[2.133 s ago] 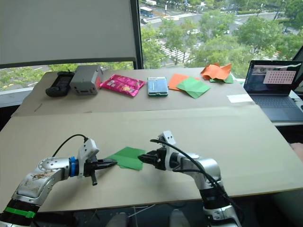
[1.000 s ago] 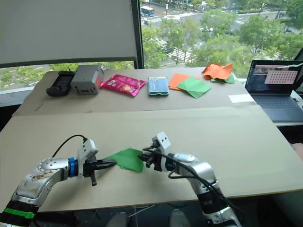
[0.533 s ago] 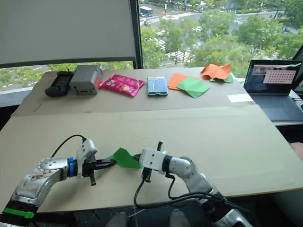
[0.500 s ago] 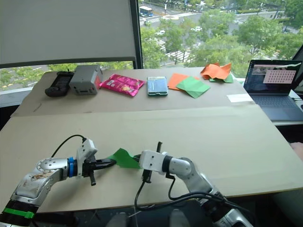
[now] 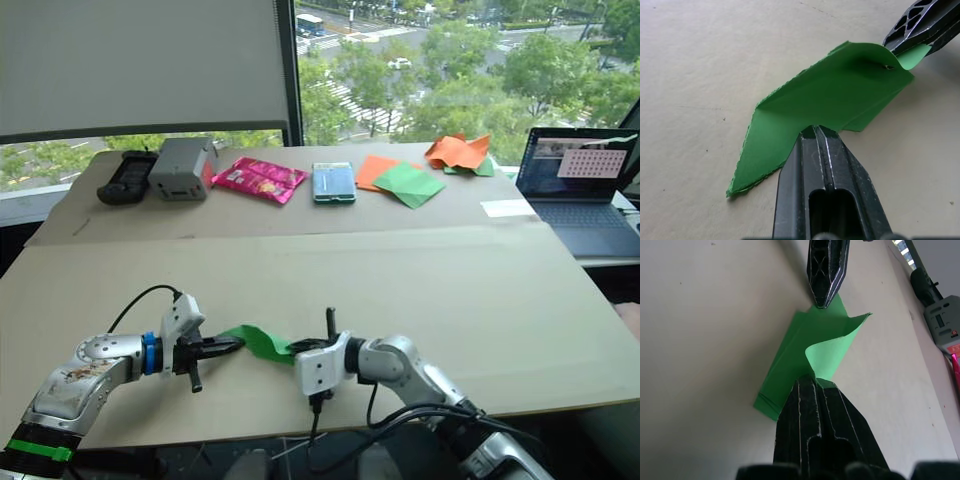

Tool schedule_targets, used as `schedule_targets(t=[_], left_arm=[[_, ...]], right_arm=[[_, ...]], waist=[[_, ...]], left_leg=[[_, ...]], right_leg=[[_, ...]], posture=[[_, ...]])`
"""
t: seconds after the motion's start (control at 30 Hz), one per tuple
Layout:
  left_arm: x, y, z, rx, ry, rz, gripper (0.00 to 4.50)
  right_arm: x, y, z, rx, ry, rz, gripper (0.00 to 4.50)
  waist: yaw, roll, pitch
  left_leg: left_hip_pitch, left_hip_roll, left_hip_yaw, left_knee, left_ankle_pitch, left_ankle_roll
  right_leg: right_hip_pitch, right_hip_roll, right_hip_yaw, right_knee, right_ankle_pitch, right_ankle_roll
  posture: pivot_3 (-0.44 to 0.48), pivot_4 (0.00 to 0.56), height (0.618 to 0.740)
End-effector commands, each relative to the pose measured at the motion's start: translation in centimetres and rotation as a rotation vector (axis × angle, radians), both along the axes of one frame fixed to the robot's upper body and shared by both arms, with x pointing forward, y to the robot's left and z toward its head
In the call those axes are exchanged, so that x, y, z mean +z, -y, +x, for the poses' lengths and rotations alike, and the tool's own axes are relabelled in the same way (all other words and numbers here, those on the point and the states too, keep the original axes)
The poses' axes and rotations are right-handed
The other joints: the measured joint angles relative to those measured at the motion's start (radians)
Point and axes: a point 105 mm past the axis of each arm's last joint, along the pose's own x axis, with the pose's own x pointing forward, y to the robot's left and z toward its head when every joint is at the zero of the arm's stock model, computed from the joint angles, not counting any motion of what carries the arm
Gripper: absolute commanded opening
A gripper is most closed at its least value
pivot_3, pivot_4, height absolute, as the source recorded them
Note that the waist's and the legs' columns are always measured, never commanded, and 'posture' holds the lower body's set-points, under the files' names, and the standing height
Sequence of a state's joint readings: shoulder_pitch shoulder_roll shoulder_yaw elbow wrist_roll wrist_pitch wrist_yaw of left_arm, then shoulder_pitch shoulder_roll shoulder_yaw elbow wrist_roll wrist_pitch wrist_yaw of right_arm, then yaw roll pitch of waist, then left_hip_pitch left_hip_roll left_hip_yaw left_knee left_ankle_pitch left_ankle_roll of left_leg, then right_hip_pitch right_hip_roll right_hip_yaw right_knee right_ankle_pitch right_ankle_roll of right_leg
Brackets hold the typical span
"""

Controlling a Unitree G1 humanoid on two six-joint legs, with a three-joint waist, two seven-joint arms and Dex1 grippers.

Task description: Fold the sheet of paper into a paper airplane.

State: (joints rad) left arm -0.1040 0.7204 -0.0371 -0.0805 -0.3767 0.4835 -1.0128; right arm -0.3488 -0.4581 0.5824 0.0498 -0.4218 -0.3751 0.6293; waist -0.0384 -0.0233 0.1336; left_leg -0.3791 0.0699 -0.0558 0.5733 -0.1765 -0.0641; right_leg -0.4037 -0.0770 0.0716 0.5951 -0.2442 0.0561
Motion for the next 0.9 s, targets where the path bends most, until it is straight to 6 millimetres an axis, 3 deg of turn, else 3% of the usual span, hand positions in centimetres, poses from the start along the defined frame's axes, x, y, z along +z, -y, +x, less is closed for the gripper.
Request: schedule_targets(t=[0.03, 0.2, 0.37, 0.5, 0.63, 0.9], left_arm=[[0.6, -0.4, 0.2, 0.008, 0.019, 0.016, 0.00], [1.6, -1.0, 0.4, 0.016, 0.033, 0.014, 0.00], [4.6, -1.4, 0.6, 0.009, 0.074, -0.019, 0.00], [7.6, -0.4, 1.4, -0.008, 0.128, -0.100, 0.00], [6.7, 1.6, 1.7, -0.037, 0.116, -0.112, 0.00], [3.4, 1.8, 1.2, -0.079, 0.081, -0.007, 0.00]], right_arm=[[-0.3, -0.1, 0.0, 0.009, -0.013, -0.032, 0.03], [-0.7, -0.1, 0.0, -0.005, -0.031, -0.049, 0.03], [-1.0, 0.1, 0.1, -0.011, -0.033, -0.071, 0.03], [-1.0, 0.1, 0.0, -0.007, -0.032, -0.075, 0.03], [-1.0, 0.0, 0.0, -0.005, -0.030, -0.077, 0.03], [-1.0, 0.0, -0.1, -0.016, -0.051, -0.073, 0.03]], waist=[[0.000, 0.000, 0.000], [-0.002, -0.001, -0.001], [-0.002, -0.002, -0.001], [0.000, -0.003, -0.001], [-0.002, -0.002, -0.001], [-0.004, -0.002, -0.001]], left_leg=[[0.000, 0.000, 0.000, 0.000, 0.000, 0.000], [0.002, 0.000, 0.000, 0.000, 0.000, 0.000], [0.002, 0.000, 0.000, 0.000, 0.000, 0.000], [0.002, 0.000, 0.000, 0.000, 0.000, 0.000], [0.004, 0.000, 0.000, 0.000, 0.000, 0.000], [0.008, 0.000, 0.000, 0.000, 0.003, 0.004]], right_leg=[[0.000, 0.000, 0.000, 0.000, 0.000, 0.000], [0.001, 0.000, 0.000, 0.001, 0.000, 0.000], [0.001, 0.000, 0.000, 0.001, 0.000, 0.000], [0.001, 0.000, 0.000, 0.001, 0.000, 0.000], [0.003, 0.000, 0.000, 0.001, 0.000, 0.000], [0.008, 0.001, 0.000, 0.002, 0.000, 0.000]], posture=[[0.000, 0.150, 0.718], [0.000, 0.150, 0.718], [0.000, 0.150, 0.718], [0.000, 0.150, 0.718], [0.000, 0.150, 0.718], [0.000, 0.150, 0.718]])
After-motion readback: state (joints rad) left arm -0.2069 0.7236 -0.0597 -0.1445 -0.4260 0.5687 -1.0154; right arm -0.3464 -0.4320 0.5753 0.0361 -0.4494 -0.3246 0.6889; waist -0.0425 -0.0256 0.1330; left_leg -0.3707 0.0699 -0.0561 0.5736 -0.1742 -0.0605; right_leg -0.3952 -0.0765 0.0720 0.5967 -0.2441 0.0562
